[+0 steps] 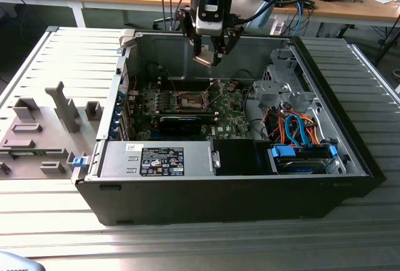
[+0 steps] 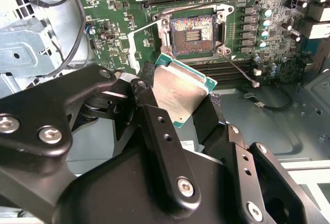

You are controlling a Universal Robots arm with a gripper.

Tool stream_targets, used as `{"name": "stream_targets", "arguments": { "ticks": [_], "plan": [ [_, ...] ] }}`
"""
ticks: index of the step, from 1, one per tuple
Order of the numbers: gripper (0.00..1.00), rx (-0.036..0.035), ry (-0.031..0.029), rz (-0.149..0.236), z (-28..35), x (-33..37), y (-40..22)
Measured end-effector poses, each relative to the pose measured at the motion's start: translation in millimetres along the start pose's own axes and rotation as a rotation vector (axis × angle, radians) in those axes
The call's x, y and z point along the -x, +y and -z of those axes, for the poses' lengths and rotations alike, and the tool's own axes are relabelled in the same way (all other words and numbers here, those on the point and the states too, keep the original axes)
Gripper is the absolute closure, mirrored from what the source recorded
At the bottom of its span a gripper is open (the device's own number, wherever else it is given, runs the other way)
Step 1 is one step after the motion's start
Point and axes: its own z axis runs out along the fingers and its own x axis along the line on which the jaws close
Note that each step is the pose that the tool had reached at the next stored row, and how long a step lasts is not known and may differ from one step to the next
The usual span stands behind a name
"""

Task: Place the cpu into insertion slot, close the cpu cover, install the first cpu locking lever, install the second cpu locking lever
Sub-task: 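Place the cpu into insertion slot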

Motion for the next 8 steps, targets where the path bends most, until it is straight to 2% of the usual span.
{"name": "stream_targets", "arguments": {
  "ticks": [8],
  "plan": [
    [0.45,0.0003,-0.0012,-0.014,0.0,0.1,-0.1]
  ]
}}
